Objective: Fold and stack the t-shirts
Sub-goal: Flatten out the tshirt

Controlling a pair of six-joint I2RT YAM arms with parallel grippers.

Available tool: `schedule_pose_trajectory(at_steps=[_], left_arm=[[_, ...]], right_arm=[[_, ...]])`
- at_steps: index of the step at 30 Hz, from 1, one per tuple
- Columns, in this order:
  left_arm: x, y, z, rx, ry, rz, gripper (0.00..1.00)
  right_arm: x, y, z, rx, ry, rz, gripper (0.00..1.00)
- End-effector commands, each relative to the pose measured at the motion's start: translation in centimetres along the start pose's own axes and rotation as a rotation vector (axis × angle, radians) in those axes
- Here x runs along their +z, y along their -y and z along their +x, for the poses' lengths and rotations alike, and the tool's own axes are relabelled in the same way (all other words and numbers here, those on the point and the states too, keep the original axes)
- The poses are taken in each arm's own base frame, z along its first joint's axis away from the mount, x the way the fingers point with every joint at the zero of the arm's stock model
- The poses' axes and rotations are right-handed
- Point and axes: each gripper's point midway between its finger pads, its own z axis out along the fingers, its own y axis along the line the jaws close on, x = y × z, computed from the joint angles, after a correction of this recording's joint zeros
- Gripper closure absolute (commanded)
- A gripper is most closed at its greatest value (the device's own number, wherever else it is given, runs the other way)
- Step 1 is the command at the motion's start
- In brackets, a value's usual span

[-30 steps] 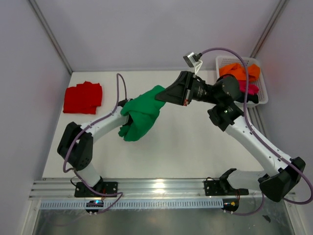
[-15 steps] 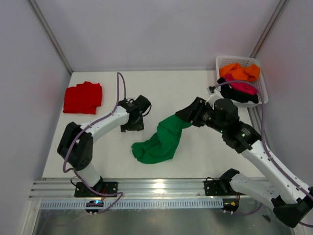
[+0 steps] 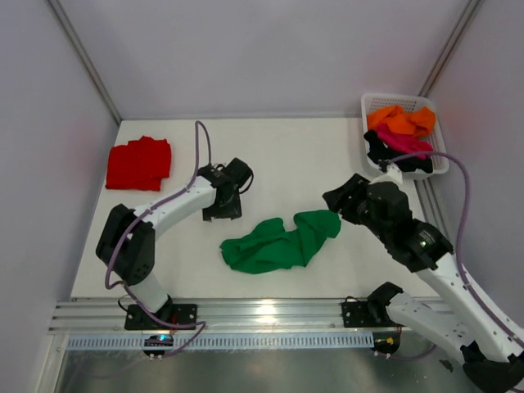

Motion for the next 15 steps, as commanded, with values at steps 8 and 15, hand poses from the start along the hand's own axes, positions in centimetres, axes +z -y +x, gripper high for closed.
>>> schedule_pose_trajectory(at_steps=[8, 15], left_arm=[[-2.0, 3.8, 2.5, -0.069, -0.14, 0.237, 0.36], [-3.8, 4.1, 6.1, -0.243, -0.279, 0.32, 0.36]], right_arm=[[6.7, -0.2, 12.7, -0.289, -0.504, -0.041, 0.44], [7.6, 0.8, 12.1, -0.326, -0.453, 0.012, 0.44]])
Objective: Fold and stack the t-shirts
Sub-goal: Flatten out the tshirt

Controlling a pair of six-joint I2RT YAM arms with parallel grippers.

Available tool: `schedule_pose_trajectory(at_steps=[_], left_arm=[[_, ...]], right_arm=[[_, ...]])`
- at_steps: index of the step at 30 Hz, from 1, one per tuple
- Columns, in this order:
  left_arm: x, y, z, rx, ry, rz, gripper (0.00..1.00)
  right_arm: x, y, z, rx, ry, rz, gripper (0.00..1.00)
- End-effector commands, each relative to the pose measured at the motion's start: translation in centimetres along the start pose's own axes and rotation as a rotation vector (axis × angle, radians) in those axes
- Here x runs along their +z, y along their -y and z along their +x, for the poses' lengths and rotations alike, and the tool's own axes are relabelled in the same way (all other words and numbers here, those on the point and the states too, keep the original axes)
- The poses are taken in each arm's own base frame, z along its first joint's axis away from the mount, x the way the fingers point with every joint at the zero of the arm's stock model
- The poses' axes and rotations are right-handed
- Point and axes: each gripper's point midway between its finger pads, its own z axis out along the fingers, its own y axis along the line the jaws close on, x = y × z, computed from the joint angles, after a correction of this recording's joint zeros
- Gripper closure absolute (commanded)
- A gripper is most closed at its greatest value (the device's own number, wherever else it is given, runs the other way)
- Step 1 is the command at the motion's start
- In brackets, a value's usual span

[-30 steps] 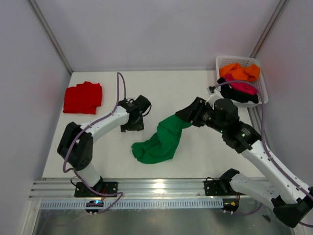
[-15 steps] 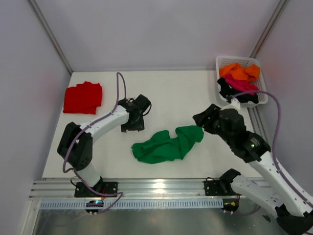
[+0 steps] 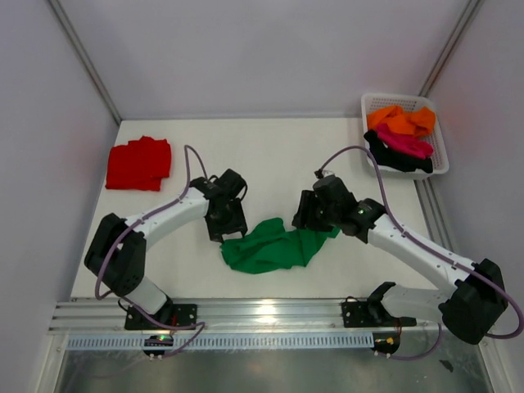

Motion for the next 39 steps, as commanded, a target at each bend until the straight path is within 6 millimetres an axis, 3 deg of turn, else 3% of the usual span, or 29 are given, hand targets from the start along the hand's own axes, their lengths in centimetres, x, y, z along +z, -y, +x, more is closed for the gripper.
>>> schedule_pose_trajectory(at_steps=[1, 6, 16, 31, 34, 37, 38, 39], left_arm=[[-2.2, 1.0, 1.2, -0.135, -0.028, 0.085, 0.36], [-3.4, 0.4, 1.8, -0.21, -0.006, 0.115, 0.36], [0.7, -1.0, 2.6, -0.237, -0.022, 0.042, 0.37], [3.5, 2.8, 1.3, -0.237, -0.044, 0.065, 0.39], [4.0, 3.0, 1.8, -0.227, -0.059, 0.052, 0.43], [3.8, 3.6, 1.6, -0.215, -0.048, 0.063, 0.57], [3.7, 3.7, 1.4, -0.209, -0.036, 0.061, 0.72], [3.6, 3.7, 1.3, -0.205, -0.03, 0.059, 0.8]], right_arm=[[-0.2, -0.8, -1.6, -0.034, 0.064, -0.021, 0.44], [0.9, -0.7, -1.0, -0.015, 0.034, -0.017, 0.44], [1.1, -1.0, -1.2, -0.039, 0.034, -0.031, 0.44], [1.7, -0.8, -0.6, -0.029, 0.023, -0.032, 0.44], [1.8, -0.6, -0.5, -0.035, 0.019, -0.028, 0.44], [2.3, -0.4, -0.1, -0.031, 0.008, -0.019, 0.44], [2.4, -0.3, 0.0, -0.029, 0.007, -0.018, 0.44], [2.6, -0.2, 0.1, -0.028, 0.004, -0.016, 0.44]])
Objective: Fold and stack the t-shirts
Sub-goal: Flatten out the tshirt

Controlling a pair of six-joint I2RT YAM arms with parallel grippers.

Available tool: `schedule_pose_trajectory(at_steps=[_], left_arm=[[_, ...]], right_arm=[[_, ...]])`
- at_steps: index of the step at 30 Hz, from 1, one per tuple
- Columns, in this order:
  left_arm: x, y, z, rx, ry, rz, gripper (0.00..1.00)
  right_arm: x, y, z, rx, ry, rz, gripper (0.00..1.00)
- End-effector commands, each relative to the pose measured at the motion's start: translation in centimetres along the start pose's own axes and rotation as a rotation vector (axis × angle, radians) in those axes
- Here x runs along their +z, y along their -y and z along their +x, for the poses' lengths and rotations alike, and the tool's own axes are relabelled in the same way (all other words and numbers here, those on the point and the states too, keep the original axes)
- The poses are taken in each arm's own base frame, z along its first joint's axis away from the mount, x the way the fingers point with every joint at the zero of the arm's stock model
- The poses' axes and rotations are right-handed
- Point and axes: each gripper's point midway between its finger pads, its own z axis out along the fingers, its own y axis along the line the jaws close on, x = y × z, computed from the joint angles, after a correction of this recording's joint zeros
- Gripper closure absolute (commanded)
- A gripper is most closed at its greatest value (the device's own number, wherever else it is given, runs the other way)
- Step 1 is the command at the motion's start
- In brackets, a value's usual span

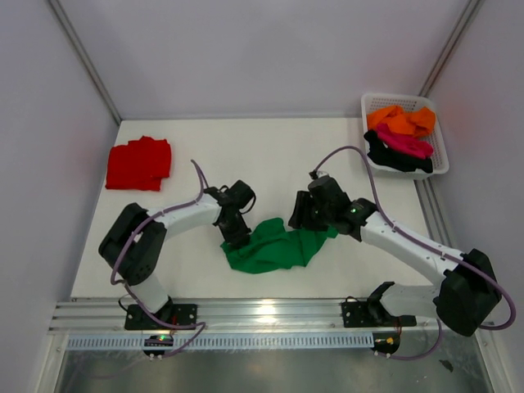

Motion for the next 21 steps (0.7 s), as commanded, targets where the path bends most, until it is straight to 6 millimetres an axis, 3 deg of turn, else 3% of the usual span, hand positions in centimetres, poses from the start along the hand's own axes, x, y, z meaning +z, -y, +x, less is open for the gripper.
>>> schedule_pose_trajectory(at_steps=[1, 2, 3, 6, 13, 16, 21], left_arm=[[-1.0, 2.0, -0.9, 0.011, 0.042, 0.051, 0.87], [-1.1, 2.1, -0.9, 0.017, 0.042, 0.051, 0.98], [-1.2, 1.9, -0.8, 0.018, 0.038, 0.043, 1.0], [-1.0, 1.7, -0.7, 0.021, 0.031, 0.031, 1.0], [-1.9, 1.1, -2.8, 0.063, 0.127, -0.042, 1.0], [-4.0, 1.5, -4.5, 0.103, 0.196, -0.081, 1.0], [-9.5, 2.5, -8.2, 0.159, 0.355, -0.133, 1.0]], right_arm=[[0.7, -0.5, 0.3, -0.01, -0.006, -0.03, 0.44], [0.8, -0.5, 0.5, -0.009, -0.015, -0.036, 0.44], [1.0, -0.4, 0.7, -0.01, -0.02, -0.032, 0.44], [1.3, -0.3, 0.9, -0.015, -0.03, -0.028, 0.44], [1.9, 0.2, 1.2, -0.029, -0.042, -0.006, 0.44], [2.1, 0.6, 1.4, -0.035, -0.048, 0.006, 0.44], [2.3, 1.3, 2.0, -0.041, -0.063, 0.024, 0.44]])
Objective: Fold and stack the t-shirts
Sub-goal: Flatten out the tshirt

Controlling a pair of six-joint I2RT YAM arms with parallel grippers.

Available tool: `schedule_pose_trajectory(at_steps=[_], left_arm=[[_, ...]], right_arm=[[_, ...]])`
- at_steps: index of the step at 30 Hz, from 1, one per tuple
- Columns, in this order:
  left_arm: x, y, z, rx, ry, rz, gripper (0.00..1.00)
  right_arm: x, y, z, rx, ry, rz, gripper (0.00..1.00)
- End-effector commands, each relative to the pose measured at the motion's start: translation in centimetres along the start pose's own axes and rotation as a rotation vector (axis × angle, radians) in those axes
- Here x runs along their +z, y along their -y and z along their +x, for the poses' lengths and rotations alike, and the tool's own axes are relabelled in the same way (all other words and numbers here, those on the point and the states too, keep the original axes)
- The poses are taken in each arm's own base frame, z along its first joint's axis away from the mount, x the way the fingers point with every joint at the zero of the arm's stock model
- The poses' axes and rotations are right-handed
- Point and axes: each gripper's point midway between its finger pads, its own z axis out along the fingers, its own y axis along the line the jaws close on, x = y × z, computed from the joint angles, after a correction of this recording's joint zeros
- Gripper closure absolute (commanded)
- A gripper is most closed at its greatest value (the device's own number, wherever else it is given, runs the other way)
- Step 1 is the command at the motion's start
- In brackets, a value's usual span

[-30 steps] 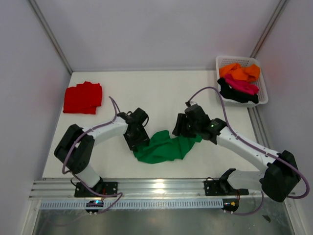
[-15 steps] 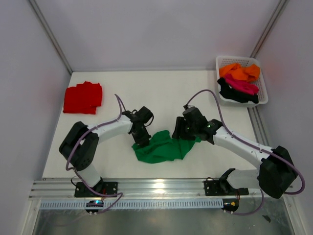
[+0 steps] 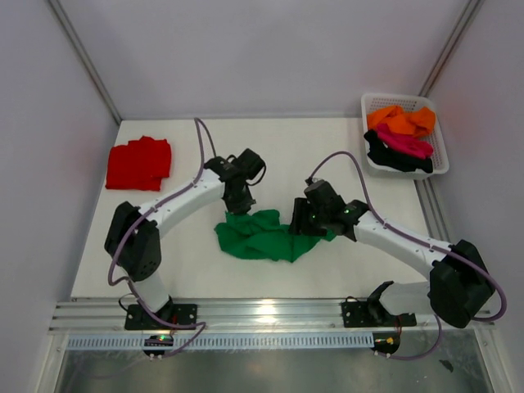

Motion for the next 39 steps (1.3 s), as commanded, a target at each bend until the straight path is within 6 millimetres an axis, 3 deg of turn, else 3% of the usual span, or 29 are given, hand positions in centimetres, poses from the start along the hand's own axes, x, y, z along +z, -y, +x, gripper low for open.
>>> schedule_pose_trajectory(at_steps=[1, 6, 7, 11, 17, 22, 23, 24, 26, 28, 31, 33, 39], left_arm=[[-3.5, -1.7, -3.7, 0.074, 0.147, -0.101, 1.0], [-7.8, -1.9, -7.7, 0.072, 0.272, -0.139, 1.0], [-8.2, -2.8, -8.3, 0.071, 0.273, -0.176, 1.0], [-14.1, -2.8, -13.2, 0.049, 0.425, -0.175, 1.0], [-21.5, -3.5, -17.6, -0.001, 0.582, -0.105, 1.0], [-25.6, -3.4, -19.2, 0.027, 0.699, -0.002, 1.0], [-26.7, -2.6, -20.1, 0.019, 0.752, 0.046, 1.0], [-28.6, -3.1, -20.2, 0.013, 0.799, 0.083, 1.0], [-30.3, -3.3, -20.7, 0.04, 0.857, 0.112, 1.0], [-33.2, -3.4, -21.3, 0.02, 0.933, 0.178, 1.0], [-34.9, -3.8, -21.3, 0.027, 0.978, 0.214, 1.0], [-34.3, -3.6, -21.1, 0.046, 0.962, 0.212, 1.0], [-39.8, -3.7, -20.9, 0.004, 1.058, 0.381, 1.0]], right_arm=[[0.5, 0.1, -0.1, -0.022, 0.014, 0.003, 0.44], [0.9, 0.5, 0.4, -0.02, 0.0, 0.014, 0.44], [0.9, 0.6, 0.4, -0.022, -0.001, 0.015, 0.44], [1.2, 0.8, 0.7, -0.025, -0.01, 0.022, 0.44], [2.1, 0.9, 0.9, -0.014, -0.022, 0.026, 0.44], [2.7, 0.9, 1.3, -0.004, -0.038, 0.025, 0.44], [2.9, 1.0, 1.4, -0.002, -0.041, 0.028, 0.44], [3.0, 1.0, 1.4, -0.004, -0.044, 0.03, 0.44], [3.3, 1.1, 1.5, -0.004, -0.048, 0.031, 0.44], [3.5, 1.1, 1.7, 0.001, -0.057, 0.035, 0.44], [4.1, 0.9, 1.8, 0.008, -0.069, 0.027, 0.44], [4.5, 0.8, 1.9, 0.013, -0.079, 0.025, 0.44], [5.1, 0.4, 1.7, 0.008, -0.093, 0.023, 0.44]])
